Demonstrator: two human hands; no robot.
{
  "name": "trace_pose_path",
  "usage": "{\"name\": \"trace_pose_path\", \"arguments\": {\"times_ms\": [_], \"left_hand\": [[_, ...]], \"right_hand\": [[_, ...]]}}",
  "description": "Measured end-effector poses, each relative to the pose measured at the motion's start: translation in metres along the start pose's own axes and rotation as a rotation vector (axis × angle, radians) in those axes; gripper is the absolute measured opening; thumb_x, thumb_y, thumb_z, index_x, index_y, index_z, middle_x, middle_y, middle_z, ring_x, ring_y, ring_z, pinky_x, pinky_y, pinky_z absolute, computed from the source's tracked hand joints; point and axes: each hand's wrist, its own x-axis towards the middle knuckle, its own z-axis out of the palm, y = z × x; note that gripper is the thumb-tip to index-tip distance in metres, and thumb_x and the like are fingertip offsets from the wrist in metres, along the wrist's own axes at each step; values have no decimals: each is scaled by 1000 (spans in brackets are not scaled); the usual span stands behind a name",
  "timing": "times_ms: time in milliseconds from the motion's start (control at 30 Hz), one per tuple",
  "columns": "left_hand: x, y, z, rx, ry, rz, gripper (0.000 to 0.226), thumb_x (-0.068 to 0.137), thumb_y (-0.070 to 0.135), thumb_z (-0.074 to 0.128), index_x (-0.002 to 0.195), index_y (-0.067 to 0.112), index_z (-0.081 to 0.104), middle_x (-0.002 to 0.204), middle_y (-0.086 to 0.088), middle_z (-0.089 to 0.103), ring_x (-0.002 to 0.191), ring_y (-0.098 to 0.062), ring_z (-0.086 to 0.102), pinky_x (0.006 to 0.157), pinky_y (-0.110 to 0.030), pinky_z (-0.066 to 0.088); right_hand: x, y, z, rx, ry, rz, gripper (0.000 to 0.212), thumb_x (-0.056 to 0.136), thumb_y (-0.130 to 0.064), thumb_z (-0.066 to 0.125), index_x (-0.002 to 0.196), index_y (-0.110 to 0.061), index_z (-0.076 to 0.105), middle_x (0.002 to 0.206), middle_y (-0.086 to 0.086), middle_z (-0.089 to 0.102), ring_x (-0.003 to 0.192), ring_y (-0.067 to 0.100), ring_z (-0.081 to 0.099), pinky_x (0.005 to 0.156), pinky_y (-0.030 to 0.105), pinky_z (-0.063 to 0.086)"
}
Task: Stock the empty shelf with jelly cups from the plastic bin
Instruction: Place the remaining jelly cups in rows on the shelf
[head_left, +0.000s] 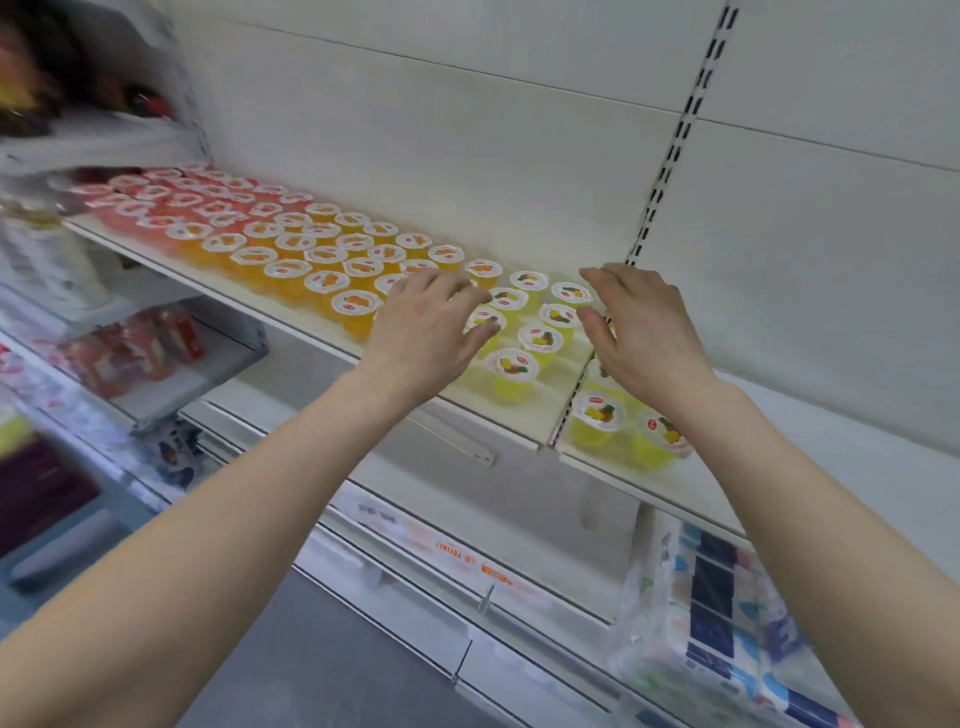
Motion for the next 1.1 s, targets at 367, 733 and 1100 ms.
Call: {"name": "trace_pose_path", "arguments": {"times_ms": [367, 733, 1100], "left_hand": [[-81, -189, -54, 112, 6, -171, 49, 90, 50, 42, 118, 16, 63, 109, -8, 63, 102, -33, 57, 85, -46, 48], [-205, -357, -118, 197, -84, -385, 51, 88, 49, 40, 116, 12, 64, 108, -9, 64, 98, -32, 58, 82, -45, 50], [-334, -479, -144, 266, -185, -710, 37, 88, 37, 62, 118, 16, 63, 112, -7, 64, 103, -35, 58, 83, -43, 47]], "right_hand": [[84, -186, 66, 85, -22, -245, 49, 96, -40, 39, 131, -10, 56, 128, 12, 59, 115, 35, 55, 93, 48, 45], [132, -401, 149, 247, -109, -450, 48, 93, -36, 44, 131, -9, 54, 125, 11, 58, 110, 35, 54, 89, 47, 47], [172, -584, 228, 391, -216, -664, 49, 90, -35, 47, 129, -8, 57, 124, 13, 60, 110, 35, 56, 89, 46, 47]]}}
